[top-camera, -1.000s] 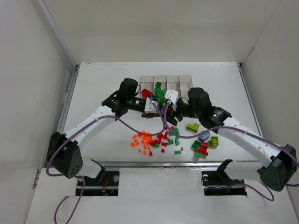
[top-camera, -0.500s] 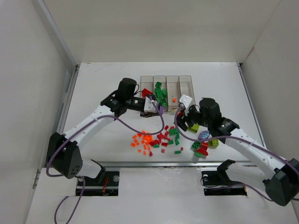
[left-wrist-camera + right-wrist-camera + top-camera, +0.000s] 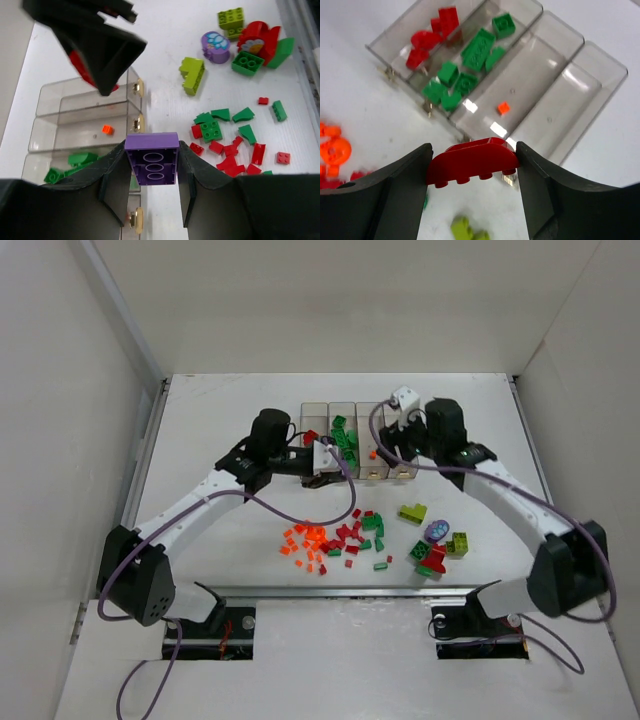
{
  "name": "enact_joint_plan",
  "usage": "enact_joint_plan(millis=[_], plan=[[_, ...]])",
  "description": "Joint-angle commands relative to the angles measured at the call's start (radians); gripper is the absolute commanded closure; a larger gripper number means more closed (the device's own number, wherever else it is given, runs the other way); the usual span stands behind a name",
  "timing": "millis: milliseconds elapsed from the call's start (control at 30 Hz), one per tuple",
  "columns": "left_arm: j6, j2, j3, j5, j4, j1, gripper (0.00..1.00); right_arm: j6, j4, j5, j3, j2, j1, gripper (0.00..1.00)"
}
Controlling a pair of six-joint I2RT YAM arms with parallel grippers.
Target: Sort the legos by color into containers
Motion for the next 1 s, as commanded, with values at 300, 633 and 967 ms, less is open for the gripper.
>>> enact_joint_plan(millis=[300, 633, 967], plan=[[-0.517, -0.229, -0.175, -0.458, 0.361, -0.002, 1.00, 0.114, 0.066, -0.133, 0.691, 0.641, 0.215, 0.76], [-0.508, -0.250, -0.208, -0.519, 0.337, 0.007, 1.00, 0.159, 0.066, 0.049, 0.773, 0.802, 0.237, 0.70], [-0.497, -0.209, -0.199, -0.528, 0.356, 0.007, 1.00, 0.159, 0.066, -0.063, 0.753, 0.799, 0.237, 0.00]])
